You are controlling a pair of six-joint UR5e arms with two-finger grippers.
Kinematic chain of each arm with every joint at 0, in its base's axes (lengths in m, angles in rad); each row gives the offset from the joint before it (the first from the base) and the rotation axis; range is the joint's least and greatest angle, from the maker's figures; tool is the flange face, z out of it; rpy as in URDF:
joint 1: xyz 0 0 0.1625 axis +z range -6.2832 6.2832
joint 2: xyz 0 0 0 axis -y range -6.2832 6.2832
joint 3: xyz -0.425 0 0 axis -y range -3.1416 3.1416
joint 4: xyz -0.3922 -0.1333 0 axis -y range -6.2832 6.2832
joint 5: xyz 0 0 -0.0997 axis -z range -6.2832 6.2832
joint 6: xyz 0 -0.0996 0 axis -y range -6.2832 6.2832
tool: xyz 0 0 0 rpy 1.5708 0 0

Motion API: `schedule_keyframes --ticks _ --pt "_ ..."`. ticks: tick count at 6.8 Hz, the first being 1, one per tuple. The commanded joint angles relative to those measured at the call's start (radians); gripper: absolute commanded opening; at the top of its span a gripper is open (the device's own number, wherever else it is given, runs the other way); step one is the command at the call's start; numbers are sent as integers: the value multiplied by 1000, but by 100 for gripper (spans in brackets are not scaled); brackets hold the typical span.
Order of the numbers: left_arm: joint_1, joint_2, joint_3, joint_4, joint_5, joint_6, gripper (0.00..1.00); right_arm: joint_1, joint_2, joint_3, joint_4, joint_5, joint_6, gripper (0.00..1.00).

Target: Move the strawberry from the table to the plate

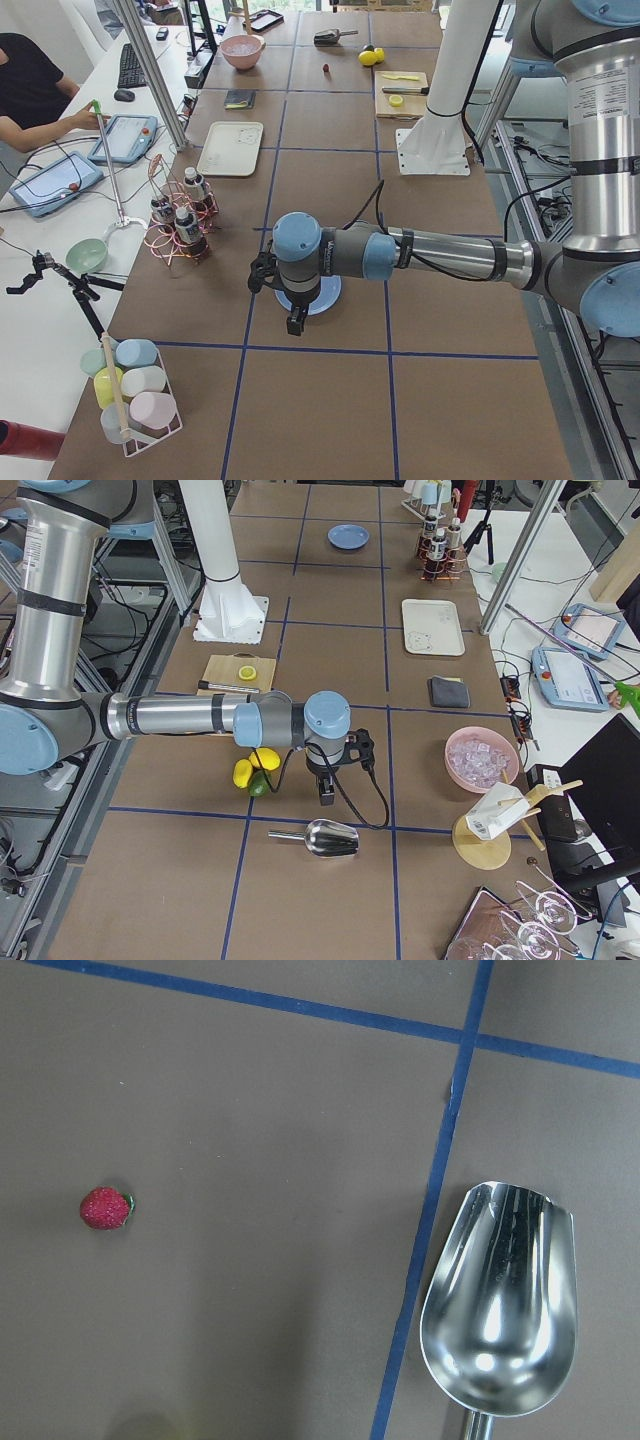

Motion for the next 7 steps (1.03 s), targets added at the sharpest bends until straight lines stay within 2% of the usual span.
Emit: schedule_keyframes --ticks 1,3,5,7 --pt "-4 -17 -20 -15 1 26 100 -2 2 0 0 0 1 100" --pt "-4 -5 -28 6 24 31 100 0 2 3 3 0 1 100" --pt "-2 -10 -20 -1 -49 3 100 -2 1 1 2 0 2 100" --pt "-1 -7 -31 -8 -64 -11 100 -3 1 -8 3 0 1 100"
